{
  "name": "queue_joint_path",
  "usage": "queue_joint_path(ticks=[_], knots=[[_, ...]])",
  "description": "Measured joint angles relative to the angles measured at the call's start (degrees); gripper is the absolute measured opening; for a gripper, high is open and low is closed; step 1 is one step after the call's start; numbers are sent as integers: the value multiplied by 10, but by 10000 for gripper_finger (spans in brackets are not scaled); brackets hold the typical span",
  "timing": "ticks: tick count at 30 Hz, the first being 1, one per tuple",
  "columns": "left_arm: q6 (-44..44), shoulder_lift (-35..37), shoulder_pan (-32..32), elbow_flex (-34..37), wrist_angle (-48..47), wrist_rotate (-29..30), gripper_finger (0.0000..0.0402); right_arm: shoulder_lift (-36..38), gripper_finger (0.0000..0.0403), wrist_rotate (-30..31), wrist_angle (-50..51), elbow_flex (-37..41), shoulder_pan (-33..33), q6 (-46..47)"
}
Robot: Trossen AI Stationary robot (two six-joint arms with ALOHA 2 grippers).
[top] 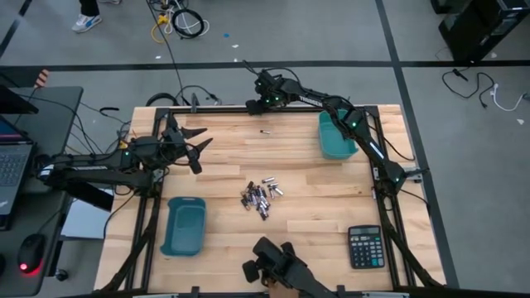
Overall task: Sort batteries
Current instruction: Put the black battery into the green bin
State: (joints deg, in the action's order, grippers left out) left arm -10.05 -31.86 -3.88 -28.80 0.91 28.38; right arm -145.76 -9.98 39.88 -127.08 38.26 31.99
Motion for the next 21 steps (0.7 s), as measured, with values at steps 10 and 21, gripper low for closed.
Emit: queue_joint_path(ticks=[10,21], knots=[[-3,0,0,0,-6,1,170,-14,0,-94,24,2,2,-18],[-4,0,0,0,-7,1,170,13,0,-17,66,-54,0,-66]])
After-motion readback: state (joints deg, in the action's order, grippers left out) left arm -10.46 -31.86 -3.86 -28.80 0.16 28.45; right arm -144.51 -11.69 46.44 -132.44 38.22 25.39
